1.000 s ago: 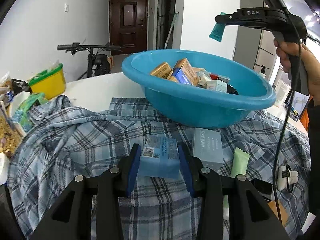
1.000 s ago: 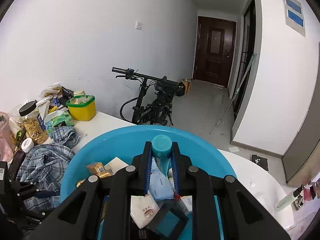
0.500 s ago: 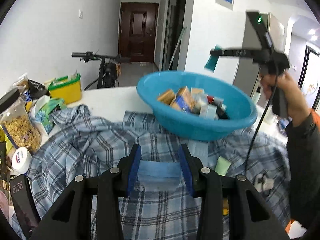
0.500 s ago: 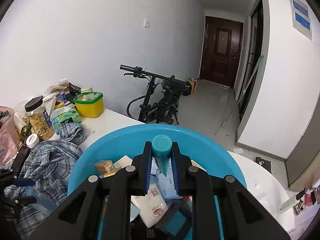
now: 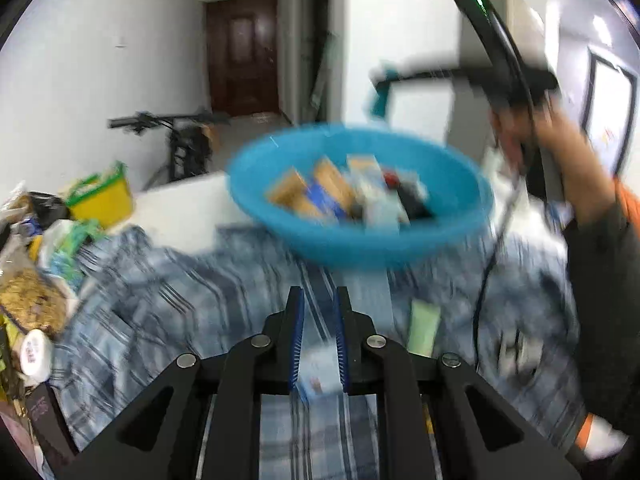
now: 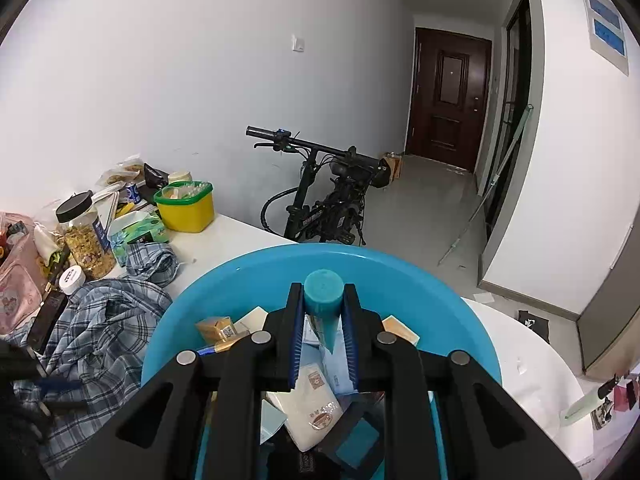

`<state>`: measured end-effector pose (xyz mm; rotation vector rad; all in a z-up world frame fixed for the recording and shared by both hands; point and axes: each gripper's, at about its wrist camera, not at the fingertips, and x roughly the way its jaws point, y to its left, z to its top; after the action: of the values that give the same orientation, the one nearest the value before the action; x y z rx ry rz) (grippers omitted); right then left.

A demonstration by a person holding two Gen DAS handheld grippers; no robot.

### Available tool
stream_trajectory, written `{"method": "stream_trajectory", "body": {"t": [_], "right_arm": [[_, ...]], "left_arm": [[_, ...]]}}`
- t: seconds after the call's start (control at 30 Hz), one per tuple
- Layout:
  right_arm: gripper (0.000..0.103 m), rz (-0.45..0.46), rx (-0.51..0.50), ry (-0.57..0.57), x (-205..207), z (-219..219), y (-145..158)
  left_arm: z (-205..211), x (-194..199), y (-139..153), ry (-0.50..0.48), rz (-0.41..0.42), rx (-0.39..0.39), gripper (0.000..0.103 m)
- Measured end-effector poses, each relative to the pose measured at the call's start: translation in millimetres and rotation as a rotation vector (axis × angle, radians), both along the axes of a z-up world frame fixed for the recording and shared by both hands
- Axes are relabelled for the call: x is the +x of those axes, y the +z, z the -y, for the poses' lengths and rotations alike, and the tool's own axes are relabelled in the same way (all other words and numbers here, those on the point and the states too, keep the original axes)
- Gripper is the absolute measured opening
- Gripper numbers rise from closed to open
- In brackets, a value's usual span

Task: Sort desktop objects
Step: 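Hold the tube over the basin while the left gripper grasps the Babycare pack, then carry the Babycare pack into the basin and open the left gripper while the right gripper holds the tube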

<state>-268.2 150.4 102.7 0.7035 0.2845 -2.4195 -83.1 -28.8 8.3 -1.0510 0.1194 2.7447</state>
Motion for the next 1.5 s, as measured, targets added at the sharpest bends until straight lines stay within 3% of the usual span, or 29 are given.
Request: {"method": "stream_trajectory", "body": {"t": [0.03, 0.07, 0.13, 0.2, 0.27, 0.47, 0.53, 0.67, 0.8, 0.9, 0.93, 1.03, 1.5], "right_arm": [[0.017, 0.001, 0.001, 0.005, 0.5, 1.2, -0.1], [0.017, 0.001, 0.003, 0.009, 0.9, 2.6, -0.4], [0.017, 0.003, 0.007, 0.015, 0.8, 4.6, -1.1], [0.017, 0.008, 0.016, 0.020, 0.9, 6.5, -3.1], [0.017, 0.011, 0.017, 0.022, 0.4, 8.2, -4.9], [0.017, 0.016, 0.016, 0.029, 0.9, 8.2, -6.0], [0.017, 0.016, 0.015, 0.033, 1.9, 8.8, -5.3], [0.017, 0.020, 0.015, 0.039, 1.6, 10.1, -5.8], [0.017, 0.026, 0.019, 0.044, 1.3, 11.6, -7.5], [0.017, 0.025, 0.017, 0.047, 1.7, 12.9, -8.3], [0.017, 0.026, 0.016, 0.048, 1.8, 13.2, -8.4], [0.017, 0.027, 0.015, 0.049, 2.1, 13.6, -9.3], [0.017, 0.040, 0.022, 0.052, 0.2, 15.5, -10.1]], "left_arm": [[-2.8, 0.1, -9.2, -0.005, 0.011, -0.023, 0.031], [-5.9, -1.7, -20.1, -0.009, 0.027, -0.042, 0.056], [-9.4, -6.7, -34.9, -0.003, 0.043, -0.042, 0.081], [-13.6, -7.8, -40.4, -0.013, 0.043, -0.023, 0.081], [-17.1, -11.0, -44.8, -0.015, 0.055, -0.007, 0.091], [-26.2, -29.2, -69.5, 0.038, 0.128, -0.057, 0.093], [-24.3, -33.1, -76.1, 0.035, 0.156, -0.028, 0.093], [-20.8, -36.8, -80.0, 0.044, 0.168, -0.006, 0.093], [-26.5, -37.4, -88.7, 0.044, 0.169, -0.061, 0.093], [-27.3, -36.8, -88.4, 0.045, 0.164, -0.060, 0.090], [-28.1, -35.9, -87.9, 0.048, 0.156, -0.068, 0.084], [-24.8, -33.7, -86.1, 0.051, 0.152, -0.047, 0.082], [-16.3, -8.9, -33.5, 0.070, 0.051, 0.017, 0.081]]}}
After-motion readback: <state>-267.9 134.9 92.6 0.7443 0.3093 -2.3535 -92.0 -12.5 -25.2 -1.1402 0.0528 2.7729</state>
